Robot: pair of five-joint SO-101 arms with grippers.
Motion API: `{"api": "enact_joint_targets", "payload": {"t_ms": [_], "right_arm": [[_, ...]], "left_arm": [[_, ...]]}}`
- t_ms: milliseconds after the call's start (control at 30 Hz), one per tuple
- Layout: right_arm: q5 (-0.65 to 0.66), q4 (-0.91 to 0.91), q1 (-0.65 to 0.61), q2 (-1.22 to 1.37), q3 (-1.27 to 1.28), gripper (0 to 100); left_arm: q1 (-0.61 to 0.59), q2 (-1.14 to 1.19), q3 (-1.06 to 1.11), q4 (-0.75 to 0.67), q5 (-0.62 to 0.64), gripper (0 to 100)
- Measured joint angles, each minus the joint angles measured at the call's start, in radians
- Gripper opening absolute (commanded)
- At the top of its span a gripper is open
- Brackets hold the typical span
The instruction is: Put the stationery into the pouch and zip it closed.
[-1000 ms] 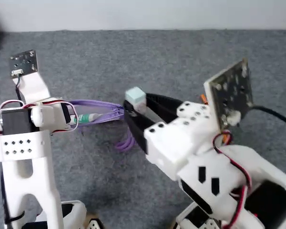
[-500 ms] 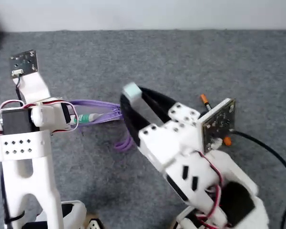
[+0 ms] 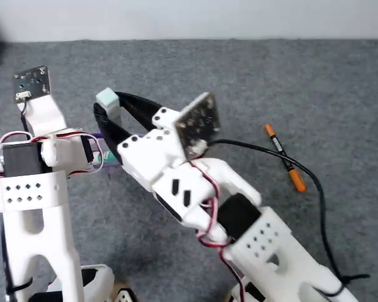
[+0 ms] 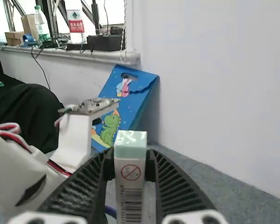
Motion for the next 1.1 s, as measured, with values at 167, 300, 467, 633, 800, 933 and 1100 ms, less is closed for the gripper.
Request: {"api": "enact_joint_targets", "payload": {"t_ms": [167, 300, 467, 633, 800, 933, 1100], "right_arm": [[0.000, -0.005, -0.028, 0.008, 0.061, 1.8], [0.000, -0.011, -0.031, 0.017, 0.098, 11.3], [0.000, -0.011, -0.031, 0.018, 0.101, 13.6], [0.003, -0.011, -0.031, 0.017, 0.101, 9.4], [0.003, 0.032, -0.031, -0.011, 0.101, 6.2], [0.003, 0.072, -0.014, -0.081, 0.100, 0.8], [0.003, 0.176, -0.005, -0.164, 0.100, 0.8]], "left_arm": [[0.000, 0.000, 0.000, 0.000, 0.000, 1], [0.000, 0.000, 0.000, 0.000, 0.000, 1], [0.000, 0.000, 0.000, 0.000, 0.000, 1], [0.000, 0.000, 0.000, 0.000, 0.000, 1], [0.000, 0.000, 0.000, 0.000, 0.000, 1], [0.000, 0.000, 0.000, 0.000, 0.000, 1], [0.000, 0.000, 0.000, 0.000, 0.000, 1]]}}
